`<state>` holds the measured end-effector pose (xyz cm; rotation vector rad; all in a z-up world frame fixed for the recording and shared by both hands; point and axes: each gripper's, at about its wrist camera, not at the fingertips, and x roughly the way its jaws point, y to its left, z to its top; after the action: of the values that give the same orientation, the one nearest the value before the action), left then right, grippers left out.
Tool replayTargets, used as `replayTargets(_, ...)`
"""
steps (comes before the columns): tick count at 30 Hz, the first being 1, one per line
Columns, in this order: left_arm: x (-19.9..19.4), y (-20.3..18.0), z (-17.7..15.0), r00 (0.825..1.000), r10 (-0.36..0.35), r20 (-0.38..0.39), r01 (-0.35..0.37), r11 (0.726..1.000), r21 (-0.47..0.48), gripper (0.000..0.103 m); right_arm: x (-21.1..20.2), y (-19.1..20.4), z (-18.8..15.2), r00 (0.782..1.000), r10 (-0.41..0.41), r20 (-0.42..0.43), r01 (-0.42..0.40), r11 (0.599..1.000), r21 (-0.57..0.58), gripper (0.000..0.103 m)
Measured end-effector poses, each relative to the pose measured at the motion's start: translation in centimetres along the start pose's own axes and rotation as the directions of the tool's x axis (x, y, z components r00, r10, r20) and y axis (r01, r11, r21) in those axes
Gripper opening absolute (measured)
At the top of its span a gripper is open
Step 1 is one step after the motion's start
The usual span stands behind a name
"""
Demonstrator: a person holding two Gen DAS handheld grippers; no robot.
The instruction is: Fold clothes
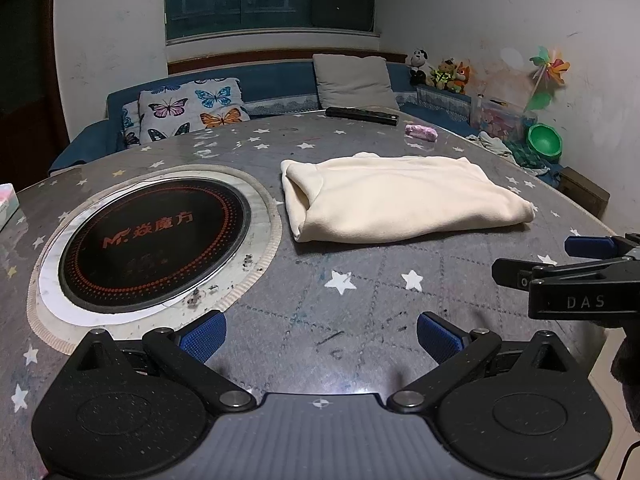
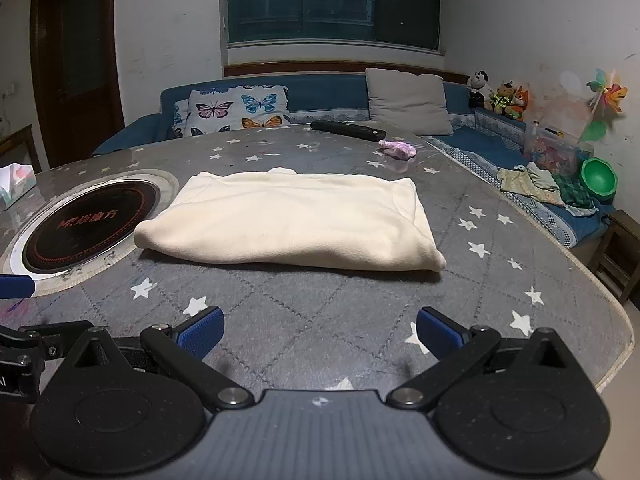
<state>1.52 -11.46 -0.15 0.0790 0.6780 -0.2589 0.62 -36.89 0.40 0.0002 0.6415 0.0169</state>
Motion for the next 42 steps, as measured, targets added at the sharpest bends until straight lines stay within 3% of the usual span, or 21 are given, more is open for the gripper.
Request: replayTargets(42,0.1,-2.0,-0.6,1.0,-0.013,-0.016,0.014,0.998,0.067,0.103,-0.2,-0.4,-0.2,1.0,0.0,-0.001,0.0,1.0,0.009,0.103)
